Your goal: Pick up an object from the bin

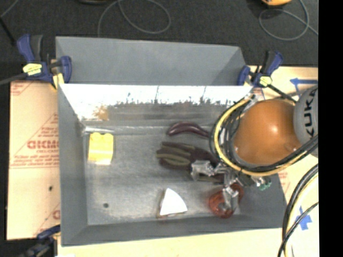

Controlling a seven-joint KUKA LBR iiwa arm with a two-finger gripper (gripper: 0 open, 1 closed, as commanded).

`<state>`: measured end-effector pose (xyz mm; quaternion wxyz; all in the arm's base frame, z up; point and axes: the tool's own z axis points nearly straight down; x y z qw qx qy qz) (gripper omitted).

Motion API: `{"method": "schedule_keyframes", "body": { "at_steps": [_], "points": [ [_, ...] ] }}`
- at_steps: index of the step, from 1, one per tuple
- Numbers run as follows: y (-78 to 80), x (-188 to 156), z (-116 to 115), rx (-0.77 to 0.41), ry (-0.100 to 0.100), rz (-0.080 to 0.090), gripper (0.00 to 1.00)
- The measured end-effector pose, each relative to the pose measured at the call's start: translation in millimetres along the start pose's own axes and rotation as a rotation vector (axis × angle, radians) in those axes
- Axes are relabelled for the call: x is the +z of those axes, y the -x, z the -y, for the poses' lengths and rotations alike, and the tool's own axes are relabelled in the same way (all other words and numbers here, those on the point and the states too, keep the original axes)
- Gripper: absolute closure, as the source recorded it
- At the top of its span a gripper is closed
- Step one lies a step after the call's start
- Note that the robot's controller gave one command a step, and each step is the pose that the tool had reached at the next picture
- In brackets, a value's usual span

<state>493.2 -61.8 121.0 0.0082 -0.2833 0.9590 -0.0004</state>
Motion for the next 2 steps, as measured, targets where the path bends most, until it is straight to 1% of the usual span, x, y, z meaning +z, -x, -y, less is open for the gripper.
{"method": "schedule_keyframes", "body": {
  "at_steps": [1, 2],
  "points": [
    [-18.2, -16, 22, 0.098, -0.002, 0.004, 0.00],
    [-36.3, -3, 18, -0.142, 0.001, 0.001, 1.00]
  ]
}}
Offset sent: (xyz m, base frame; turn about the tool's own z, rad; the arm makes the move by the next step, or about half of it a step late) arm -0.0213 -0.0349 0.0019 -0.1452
